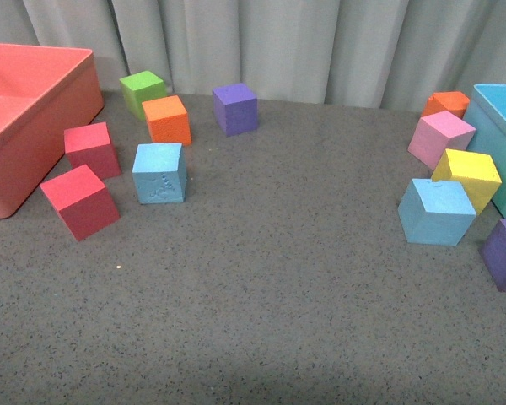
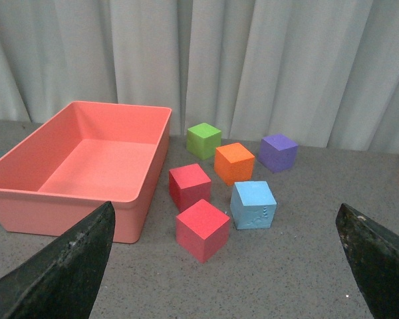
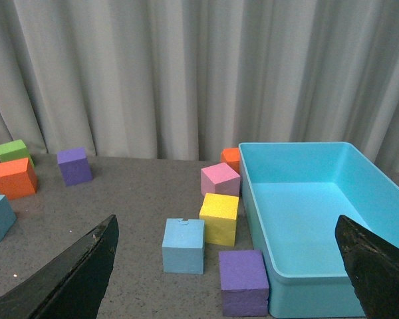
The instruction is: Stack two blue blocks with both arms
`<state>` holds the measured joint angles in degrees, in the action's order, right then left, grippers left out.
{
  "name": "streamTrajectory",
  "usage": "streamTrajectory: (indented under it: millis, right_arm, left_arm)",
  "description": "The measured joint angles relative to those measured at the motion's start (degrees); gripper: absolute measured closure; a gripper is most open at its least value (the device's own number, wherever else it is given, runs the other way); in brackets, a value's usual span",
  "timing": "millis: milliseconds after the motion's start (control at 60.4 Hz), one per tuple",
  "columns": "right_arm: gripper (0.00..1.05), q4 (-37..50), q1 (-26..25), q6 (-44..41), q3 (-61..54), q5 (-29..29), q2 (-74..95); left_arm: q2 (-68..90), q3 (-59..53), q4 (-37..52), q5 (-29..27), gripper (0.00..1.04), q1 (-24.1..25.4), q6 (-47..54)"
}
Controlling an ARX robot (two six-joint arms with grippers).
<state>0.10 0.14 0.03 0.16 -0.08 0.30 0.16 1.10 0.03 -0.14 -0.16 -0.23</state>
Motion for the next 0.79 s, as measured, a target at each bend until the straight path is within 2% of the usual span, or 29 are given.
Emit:
streamTrajectory:
  millis: [298,315,381,430,546,646,695,795]
  right_arm:
    - [0.1,0.02,0.04,-0.26,0.0,0.42,0.04]
    - [0.1,0.35,0.92,-1.53,0.0,3.13,0.48]
    - [0.1,3.21,6.67,-9.55,0.94,21.03,6.86]
    - [0.1,6.08,7.5,-10.73,1.95,23.56,12.76]
    - [0.1,21.38,8.92,-6.62,10.29,18.47,41.27]
    - [0.1,24.92,9.38,-3.21,18.32,16.15,58.03]
    - [0.1,23.12,9.57,-1.46,24.59,15.32,68.35]
    - [0.1,12.72,9.33,3.78,37.81,12.76,85.07]
  left_arm:
    - [-0.02,0.0,0.0,0.0,0.07,0.0,0.0]
    - [0.0,0.0,0.0,0.0,0.07,0.02,0.0]
    - [-0.02,0.0,0.0,-0.04,0.07,0.02,0.0]
    - [-0.02,0.0,0.0,0.0,0.07,0.0,0.0]
    - [-0.02,0.0,0.0,0.02,0.07,0.02,0.0]
    - [-0.02,0.0,0.0,0.02,0.07,0.0,0.0]
    - [-0.02,0.0,0.0,0.0,0.07,0.02,0.0]
    - [-0.02,0.0,0.0,0.0,0.07,0.0,0.0]
